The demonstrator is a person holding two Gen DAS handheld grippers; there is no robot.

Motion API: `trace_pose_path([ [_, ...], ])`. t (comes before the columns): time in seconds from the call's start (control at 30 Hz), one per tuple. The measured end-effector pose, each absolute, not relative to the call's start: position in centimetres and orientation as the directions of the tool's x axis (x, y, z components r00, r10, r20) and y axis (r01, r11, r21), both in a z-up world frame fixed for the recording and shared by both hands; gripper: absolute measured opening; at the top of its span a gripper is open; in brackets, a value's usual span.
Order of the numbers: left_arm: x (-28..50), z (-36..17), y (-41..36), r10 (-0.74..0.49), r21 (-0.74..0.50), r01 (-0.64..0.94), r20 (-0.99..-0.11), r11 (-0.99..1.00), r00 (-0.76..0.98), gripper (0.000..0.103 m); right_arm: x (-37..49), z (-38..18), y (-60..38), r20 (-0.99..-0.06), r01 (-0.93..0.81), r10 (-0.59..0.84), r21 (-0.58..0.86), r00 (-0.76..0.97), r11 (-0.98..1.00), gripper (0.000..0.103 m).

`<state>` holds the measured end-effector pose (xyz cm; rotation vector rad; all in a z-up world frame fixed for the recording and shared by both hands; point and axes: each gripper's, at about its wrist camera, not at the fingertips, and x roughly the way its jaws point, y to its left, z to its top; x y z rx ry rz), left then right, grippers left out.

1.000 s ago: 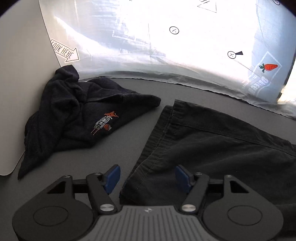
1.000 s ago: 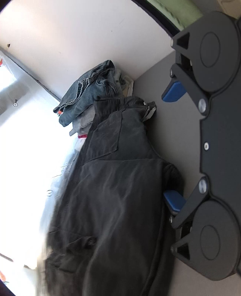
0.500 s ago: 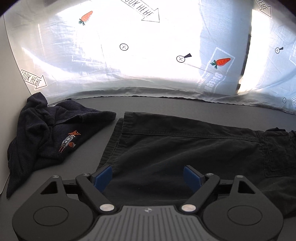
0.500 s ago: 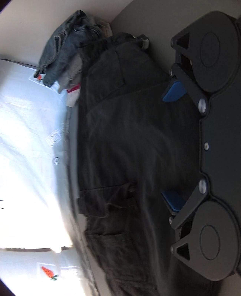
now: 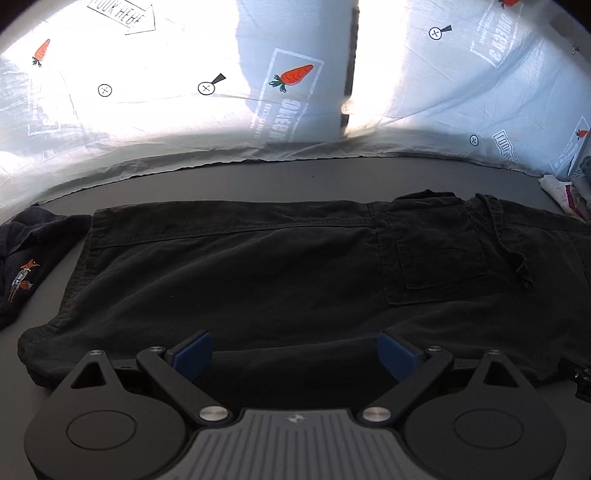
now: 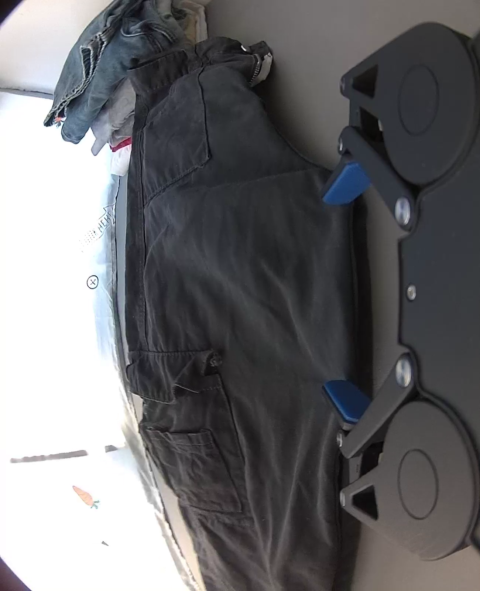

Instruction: Fold clothes

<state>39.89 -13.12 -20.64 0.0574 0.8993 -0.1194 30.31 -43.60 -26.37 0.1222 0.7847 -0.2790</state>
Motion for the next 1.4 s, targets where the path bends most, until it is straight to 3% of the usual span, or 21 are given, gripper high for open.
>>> trace_pose_path([
  [0.17, 41.2, -22.6, -17.3, -0.085, -0.037, 0.098, -0.827, 0.994, 0.555, 0.096, 29.1, -25.6, -51.0, -0.720, 0.394, -0.172, 0.151, 0.673, 0.906, 0.102],
  [0.37, 42.4, -24.5, -20.2, -0.043, -0.012, 0.063, -0.849, 0.998, 0.527, 0.096, 28.1, -27.0, -62.8, -0.673, 0.597, -0.152, 0.501, 0.724, 0.626, 0.091],
  [0.63, 44.5, -26.0, -19.1, -0.041, -0.023, 0.041, -0.863, 0.999, 0.504, 0.096, 30.6, -27.1, -70.3, -0.639, 0.670, -0.325, 0.420, 0.697, 0.612, 0.090],
  [0.9, 46.5, -27.5, -19.4, -0.009, 0.022, 0.063, -0.892, 0.998, 0.452, 0.100, 32.3, -28.3, -72.5, -0.621, 0.620, -0.282, 0.434, 0.731, 0.653, 0.090],
  [1.07, 46.1, -27.9, -19.4, 0.009, 0.019, 0.017, -0.885, 1.000, 0.466, 0.103, 31.9, -29.2, -73.5, -0.570, 0.586, -0.227, 0.593, 0.790, 0.552, 0.074],
  [1.17, 45.8, -28.0, -19.2, 0.015, 0.018, 0.002, -0.879, 1.000, 0.477, 0.103, 30.9, -29.6, -74.1, -0.533, 0.555, -0.190, 0.699, 0.825, 0.451, 0.046],
  [1.2, 45.8, -28.0, -19.1, 0.017, 0.016, -0.005, -0.879, 1.000, 0.477, 0.103, 30.5, -29.7, -74.4, -0.512, 0.536, -0.175, 0.740, 0.841, 0.407, 0.031],
  [1.23, 45.7, -28.1, -19.0, 0.018, 0.015, -0.011, -0.880, 1.000, 0.475, 0.103, 30.0, -29.9, -74.6, -0.490, 0.514, -0.161, 0.778, 0.856, 0.361, 0.025],
  [1.4, 46.1, -28.0, -18.8, 0.023, 0.014, -0.023, -0.889, 1.000, 0.457, 0.103, 28.1, -28.6, -74.4, -0.381, 0.397, -0.112, 0.881, 0.918, 0.257, 0.019],
])
